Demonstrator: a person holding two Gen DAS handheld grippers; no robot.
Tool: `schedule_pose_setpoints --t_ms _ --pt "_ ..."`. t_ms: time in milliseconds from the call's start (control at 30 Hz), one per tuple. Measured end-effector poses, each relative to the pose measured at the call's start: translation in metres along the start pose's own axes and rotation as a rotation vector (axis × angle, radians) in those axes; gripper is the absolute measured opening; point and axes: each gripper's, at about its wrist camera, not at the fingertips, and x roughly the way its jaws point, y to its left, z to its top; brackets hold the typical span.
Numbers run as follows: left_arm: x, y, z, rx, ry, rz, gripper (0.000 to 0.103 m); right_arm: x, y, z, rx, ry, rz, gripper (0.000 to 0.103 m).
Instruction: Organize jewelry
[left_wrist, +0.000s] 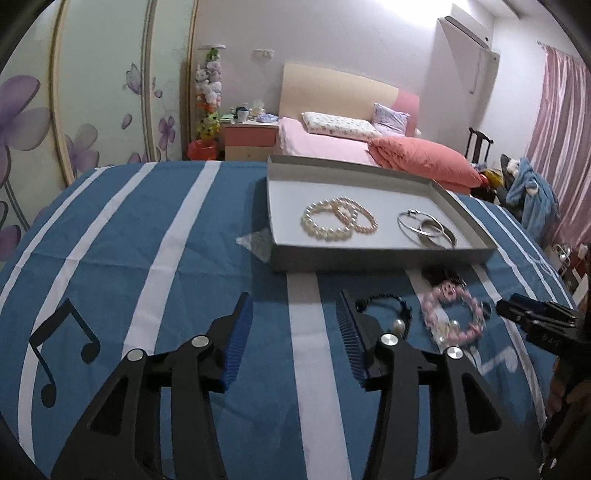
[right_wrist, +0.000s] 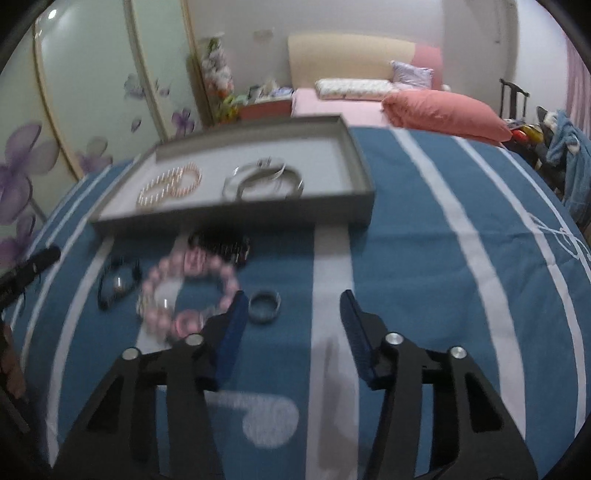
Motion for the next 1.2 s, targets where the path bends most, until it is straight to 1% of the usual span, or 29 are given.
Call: schedule_pose_setpoints --t_ms 100,200,400,467,633,667,700,767,933,967,1000,1033,1067,1200 --pt "-0.001 -0.008 -0.006 0.031 0.006 -0.012 0.053 0.004 0.013 -0.008 -0.064 0.026 -0.014 0.041" --pt "-0.001 -0.014 -0.01 0.054 0.018 -0.027 0.054 0.01 0.02 -0.008 -0.094 0.042 -0.033 0.035" --pt "0.006 -0.023 -0.011 0.086 0.04 -0.033 0.054 0.017 0.022 0.001 -0.099 0.04 -0.038 0.03" --pt "0.01 -0.023 -0.01 0.083 0.048 -0.034 0.054 0.02 0.022 0.005 -0.099 0.039 -0.032 0.022" --pt "0.022 -0.029 -0.007 0.099 0.074 -0.036 0.054 0.02 0.019 0.006 -0.088 0.039 -0.029 0.022" --pt "0.027 -0.032 -0.006 0.106 0.087 -0.037 0.052 0.02 0.018 0.006 -0.087 0.039 -0.027 0.022" --pt "0.031 -0.034 -0.006 0.112 0.098 -0.037 0.046 0.02 0.018 0.007 -0.087 0.039 -0.027 0.022" --pt "0.037 -0.037 -0.006 0.123 0.12 -0.044 0.042 0.019 0.018 0.007 -0.087 0.039 -0.027 0.022" --pt "0.05 -0.047 -0.008 0.172 0.159 -0.036 0.039 0.021 0.019 0.008 -0.086 0.039 -0.027 0.022" --pt "0.053 -0.049 -0.009 0.184 0.168 -0.033 0.036 0.021 0.019 0.008 -0.086 0.039 -0.027 0.022" --pt "0.054 -0.05 -0.01 0.192 0.178 -0.028 0.03 0.021 0.019 0.008 -0.086 0.039 -0.027 0.022" --pt "0.054 -0.05 -0.01 0.201 0.174 -0.012 0.026 0.021 0.019 0.008 -0.086 0.039 -0.027 0.022" --pt "0.054 -0.05 -0.011 0.208 0.177 0.007 0.015 0.021 0.019 0.008 -0.086 0.039 -0.026 0.022" --pt "0.052 -0.034 -0.011 0.177 0.179 0.062 0.013 0.021 0.018 0.007 -0.083 0.039 -0.023 0.022"
